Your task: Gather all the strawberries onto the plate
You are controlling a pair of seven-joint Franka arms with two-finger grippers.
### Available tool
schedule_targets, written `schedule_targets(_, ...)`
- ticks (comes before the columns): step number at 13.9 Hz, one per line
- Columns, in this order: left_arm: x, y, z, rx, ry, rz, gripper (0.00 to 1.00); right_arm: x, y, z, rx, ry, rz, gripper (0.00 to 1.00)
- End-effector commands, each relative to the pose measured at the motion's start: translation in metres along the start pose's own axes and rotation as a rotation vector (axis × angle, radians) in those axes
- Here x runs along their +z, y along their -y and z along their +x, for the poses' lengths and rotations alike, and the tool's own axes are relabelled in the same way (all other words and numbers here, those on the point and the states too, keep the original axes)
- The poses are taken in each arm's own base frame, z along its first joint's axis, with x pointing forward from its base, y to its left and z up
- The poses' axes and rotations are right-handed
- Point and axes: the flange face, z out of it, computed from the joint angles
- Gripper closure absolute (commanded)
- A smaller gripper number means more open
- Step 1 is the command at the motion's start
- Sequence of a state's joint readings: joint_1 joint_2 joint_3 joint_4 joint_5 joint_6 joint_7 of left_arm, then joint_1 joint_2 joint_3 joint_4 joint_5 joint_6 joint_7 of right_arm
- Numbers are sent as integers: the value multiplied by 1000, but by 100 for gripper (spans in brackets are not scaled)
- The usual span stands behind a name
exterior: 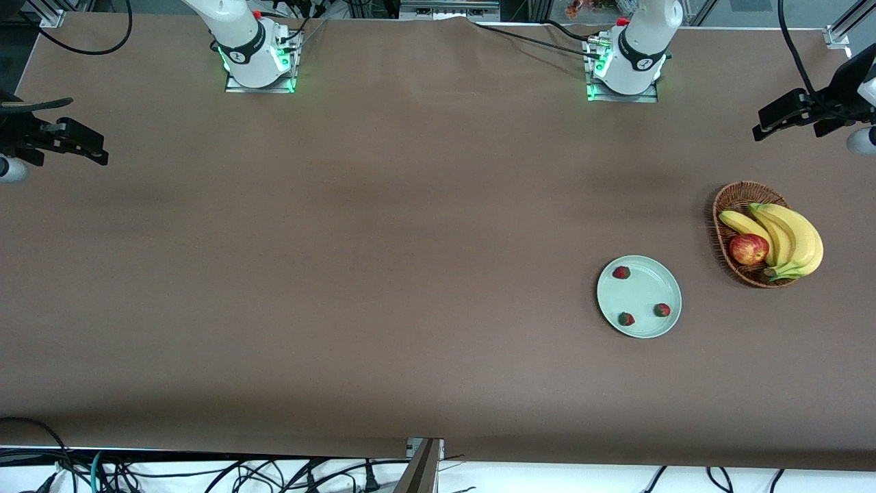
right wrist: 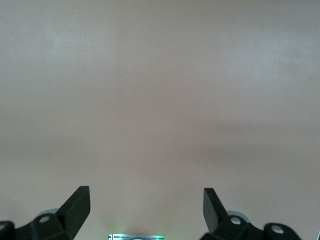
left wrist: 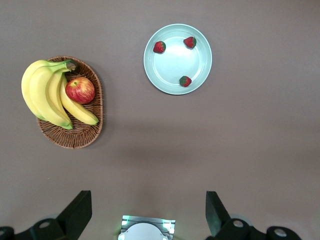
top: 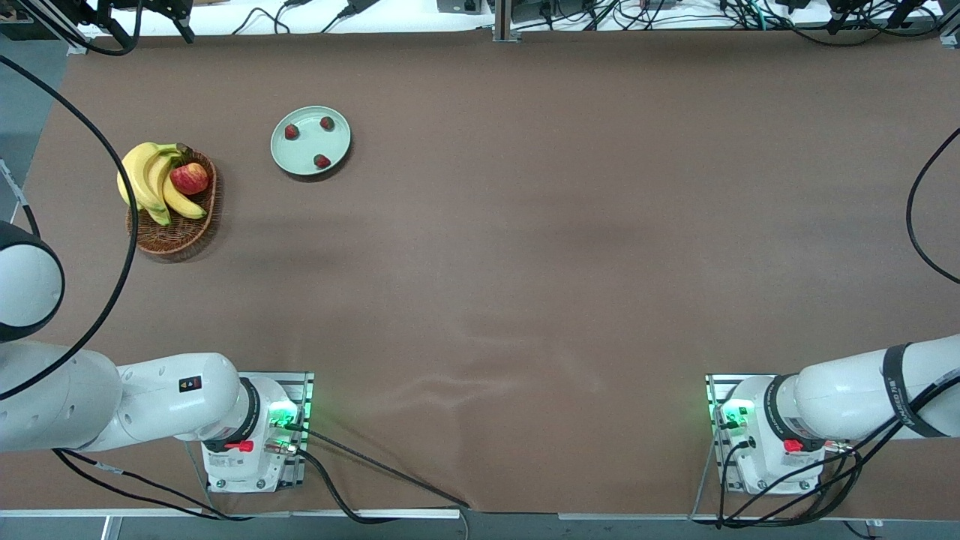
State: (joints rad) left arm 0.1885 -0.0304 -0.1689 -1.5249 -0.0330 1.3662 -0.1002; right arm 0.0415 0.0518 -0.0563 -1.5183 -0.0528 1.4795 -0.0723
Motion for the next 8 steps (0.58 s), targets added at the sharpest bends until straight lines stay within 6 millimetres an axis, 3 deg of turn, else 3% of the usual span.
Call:
schedule_targets(1,-3,10,-13,15,4,-12,0,-6,0,1,16,-5,12,0)
schedule_targets(4,21,12,-13,135,-56,-18,0,-7,-1,1,17,-7,14,0)
schedule_targets(6,21,6,4,144,-90,-13,0,-7,-2,1,19,-7,14,0)
schedule_targets(8,14,-3,8,155,-101,-9,0,-7,-2,1,19,-8,14,0)
